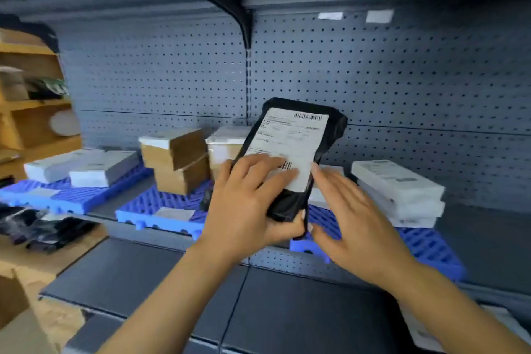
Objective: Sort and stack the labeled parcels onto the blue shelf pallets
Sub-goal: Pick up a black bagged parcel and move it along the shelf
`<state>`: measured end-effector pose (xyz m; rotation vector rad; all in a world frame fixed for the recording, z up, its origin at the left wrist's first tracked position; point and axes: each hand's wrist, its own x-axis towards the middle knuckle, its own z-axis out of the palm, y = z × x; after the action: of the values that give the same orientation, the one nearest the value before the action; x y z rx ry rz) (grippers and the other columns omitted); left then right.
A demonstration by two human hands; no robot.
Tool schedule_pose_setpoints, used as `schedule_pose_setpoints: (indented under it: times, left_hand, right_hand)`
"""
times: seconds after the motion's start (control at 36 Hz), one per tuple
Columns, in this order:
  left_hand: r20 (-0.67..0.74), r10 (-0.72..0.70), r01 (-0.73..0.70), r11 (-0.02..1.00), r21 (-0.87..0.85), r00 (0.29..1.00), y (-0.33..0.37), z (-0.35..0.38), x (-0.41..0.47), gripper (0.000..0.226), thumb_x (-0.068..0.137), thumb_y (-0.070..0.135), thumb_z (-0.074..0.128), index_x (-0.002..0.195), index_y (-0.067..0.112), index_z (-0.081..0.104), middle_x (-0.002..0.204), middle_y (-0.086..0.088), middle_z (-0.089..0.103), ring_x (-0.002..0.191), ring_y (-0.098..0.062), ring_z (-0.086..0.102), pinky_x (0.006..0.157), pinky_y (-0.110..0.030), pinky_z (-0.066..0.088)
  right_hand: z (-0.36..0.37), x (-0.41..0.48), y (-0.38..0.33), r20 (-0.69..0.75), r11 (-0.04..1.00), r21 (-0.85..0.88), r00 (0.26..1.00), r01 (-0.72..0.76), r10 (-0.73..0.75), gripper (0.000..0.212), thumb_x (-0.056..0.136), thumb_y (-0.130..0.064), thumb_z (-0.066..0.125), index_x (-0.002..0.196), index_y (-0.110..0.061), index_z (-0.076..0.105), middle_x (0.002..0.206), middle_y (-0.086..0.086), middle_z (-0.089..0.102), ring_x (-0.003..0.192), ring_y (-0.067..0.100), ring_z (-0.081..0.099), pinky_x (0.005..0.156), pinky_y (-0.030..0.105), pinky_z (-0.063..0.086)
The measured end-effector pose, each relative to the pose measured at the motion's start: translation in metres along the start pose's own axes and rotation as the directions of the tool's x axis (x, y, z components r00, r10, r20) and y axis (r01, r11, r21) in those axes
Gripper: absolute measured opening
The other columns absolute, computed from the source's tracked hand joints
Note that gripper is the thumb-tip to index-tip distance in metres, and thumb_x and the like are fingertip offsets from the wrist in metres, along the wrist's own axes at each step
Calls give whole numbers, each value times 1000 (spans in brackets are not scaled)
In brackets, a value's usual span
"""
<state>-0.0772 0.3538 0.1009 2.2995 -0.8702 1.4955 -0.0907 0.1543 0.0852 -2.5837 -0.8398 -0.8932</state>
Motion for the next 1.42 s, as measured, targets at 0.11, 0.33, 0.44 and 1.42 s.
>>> schedule_pose_setpoints:
  times: [0.11, 0.33, 0.44, 1.42]
  left_hand:
    - [-31, 50, -53, 992, -117, 998, 64, 56, 38, 55, 66, 52, 71, 110, 20, 70, 118, 0, 65, 110, -29, 58, 84, -48, 44]
    - [-80, 140, -161, 910, -382, 987, 177, 156, 96, 55, 64, 52, 71, 108, 20, 71, 118, 1, 65, 110, -29, 58, 83, -50, 45]
    - [-96, 176, -200, 852, -483, 980, 221, 197, 112, 54, 63, 51, 67, 106, 20, 71, 116, 1, 65, 108, -27, 57, 81, -50, 45]
    - [393, 232, 36, 823, -566, 890, 598, 457, 180, 65, 70, 70, 48, 115, 27, 67, 120, 7, 61, 117, -17, 46, 90, -54, 44]
  right_hand:
    - [-49, -43, 58, -26, 994, -66, 996, -92, 90, 82, 84, -47, 43, 150, -35, -3, 149, -23, 13, 136, -15, -3, 110, 8, 1]
    - [-117, -128, 147, -38, 917, -170, 932, -360, 359, 97, 79, -51, 56, 150, -36, -9, 157, -18, 5, 143, -2, 3, 114, 18, 6]
    - [-137, -158, 173, -84, 869, -219, 895, -445, 437, 103, 77, -57, 61, 152, -27, -2, 157, -14, 12, 142, -1, 8, 114, 18, 12]
    - [-267, -424, 505, 55, 716, -386, 760, -581, 647, 97, 87, -54, 54, 147, -22, -15, 155, 1, 27, 144, 20, 19, 118, 43, 11]
